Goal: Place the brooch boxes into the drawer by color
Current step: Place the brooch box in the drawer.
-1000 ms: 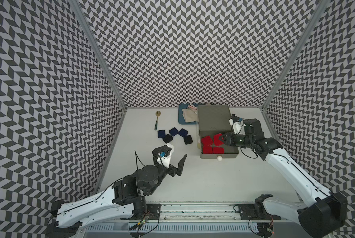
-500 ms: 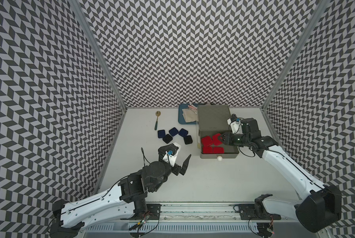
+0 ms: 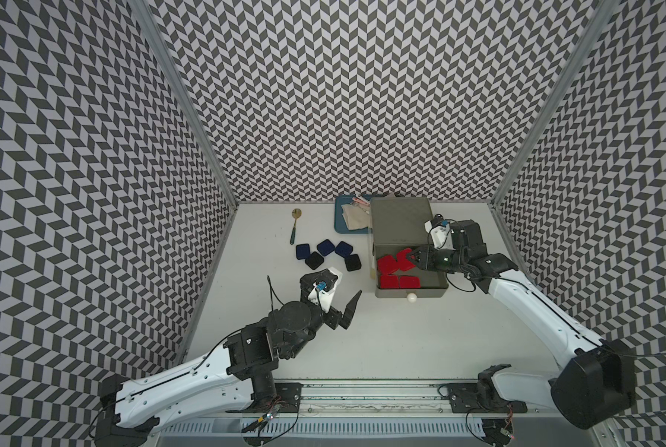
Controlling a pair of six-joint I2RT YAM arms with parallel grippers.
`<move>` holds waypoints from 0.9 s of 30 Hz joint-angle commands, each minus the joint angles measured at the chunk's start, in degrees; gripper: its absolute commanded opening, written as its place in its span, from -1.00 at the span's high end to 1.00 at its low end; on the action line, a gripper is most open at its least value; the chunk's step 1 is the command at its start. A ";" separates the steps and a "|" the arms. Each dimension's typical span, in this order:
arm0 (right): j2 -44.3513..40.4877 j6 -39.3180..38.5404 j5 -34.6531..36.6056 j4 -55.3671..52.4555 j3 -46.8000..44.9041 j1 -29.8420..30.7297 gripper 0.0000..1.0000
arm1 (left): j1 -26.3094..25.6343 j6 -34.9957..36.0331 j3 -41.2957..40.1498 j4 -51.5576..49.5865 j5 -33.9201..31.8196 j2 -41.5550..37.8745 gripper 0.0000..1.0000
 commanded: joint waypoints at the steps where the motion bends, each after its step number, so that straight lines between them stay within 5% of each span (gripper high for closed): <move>1: 0.75 -1.25 1.48 0.44 0.59 -0.02 0.23 | 0.48 -0.24 1.48 0.97 0.85 -0.57 -0.99; 10: -1.22 -2.27 4.19 -2.11 2.56 -0.03 -0.16 | 0.52 -0.34 2.12 0.94 1.20 -0.31 -0.99; 27: -13.78 -7.19 6.96 -11.87 8.86 0.39 -0.26 | 0.99 -2.53 3.10 1.23 0.40 -0.35 -1.00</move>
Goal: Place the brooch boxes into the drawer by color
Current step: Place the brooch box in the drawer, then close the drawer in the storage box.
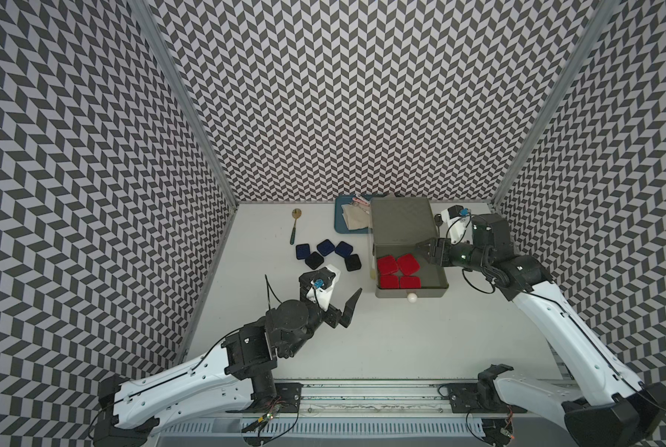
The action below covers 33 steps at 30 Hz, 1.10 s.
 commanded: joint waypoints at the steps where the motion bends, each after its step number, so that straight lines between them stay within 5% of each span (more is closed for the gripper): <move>1: -4.41 -1.98 1.13 -1.45 0.71 0.54 -0.26 | 0.63 -1.25 1.89 1.14 -0.07 -0.15 -1.00; 21: -19.93 6.64 7.73 -5.08 -15.65 12.78 -0.26 | 3.71 -19.01 -6.07 10.01 7.18 -3.12 -0.99; 33: -18.67 15.16 13.60 -6.48 -19.88 20.73 -0.26 | 18.63 -23.95 -3.90 11.28 28.40 1.18 -1.00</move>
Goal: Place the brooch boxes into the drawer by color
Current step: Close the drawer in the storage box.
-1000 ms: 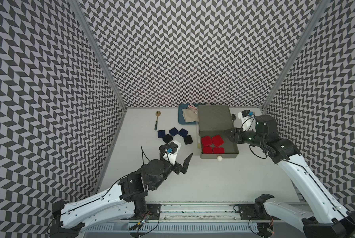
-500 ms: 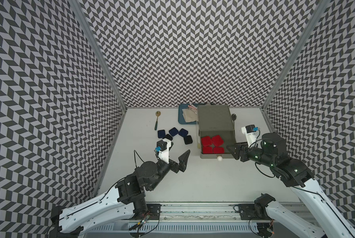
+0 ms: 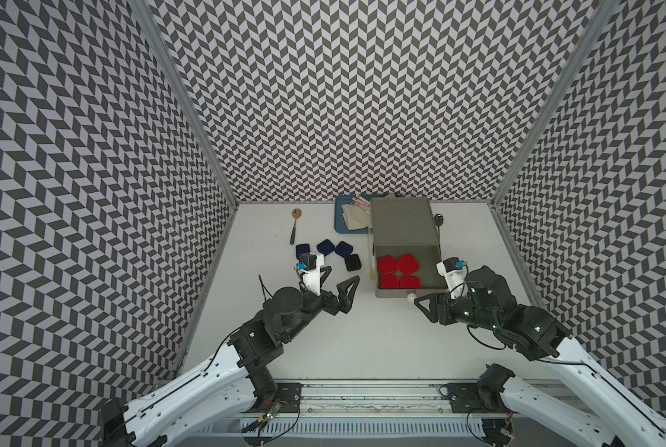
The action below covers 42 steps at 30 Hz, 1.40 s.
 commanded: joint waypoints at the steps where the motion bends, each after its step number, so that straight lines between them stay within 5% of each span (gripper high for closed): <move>1: 1.41 3.66 2.63 1.87 -1.50 1.15 -0.26 | 3.35 -1.59 2.34 1.95 8.56 -0.04 -1.00; 7: 6.00 3.28 6.22 2.28 0.93 1.93 -0.27 | 8.28 -1.66 3.43 0.56 14.73 0.33 -1.00; 19: 11.61 1.69 5.30 6.83 0.98 2.02 -0.26 | 10.98 0.12 3.19 0.22 16.18 2.66 -0.99; 36: 14.61 1.27 6.75 10.43 1.06 2.02 0.73 | 13.74 0.17 2.80 -1.34 17.42 1.98 -0.99; 42: 13.74 1.01 10.74 11.95 2.20 2.02 0.81 | 14.28 0.15 3.33 -1.72 17.99 2.34 -0.99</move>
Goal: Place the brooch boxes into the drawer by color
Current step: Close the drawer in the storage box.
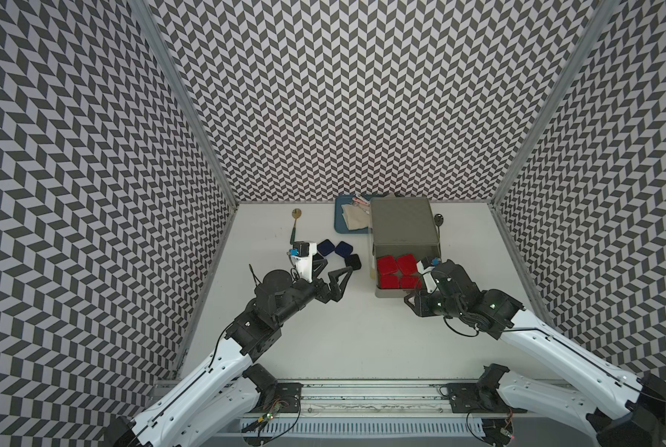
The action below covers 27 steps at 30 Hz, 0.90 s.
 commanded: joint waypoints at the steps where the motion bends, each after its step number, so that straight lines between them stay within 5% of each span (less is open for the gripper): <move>1: -0.60 -0.92 6.50 6.69 2.42 -0.15 0.82 | 0.60 0.71 1.51 -0.61 1.15 0.04 -0.99; 27: 17.04 -10.10 1.17 17.68 15.07 -10.44 0.82 | 2.36 0.97 0.99 -1.03 2.34 1.49 -1.00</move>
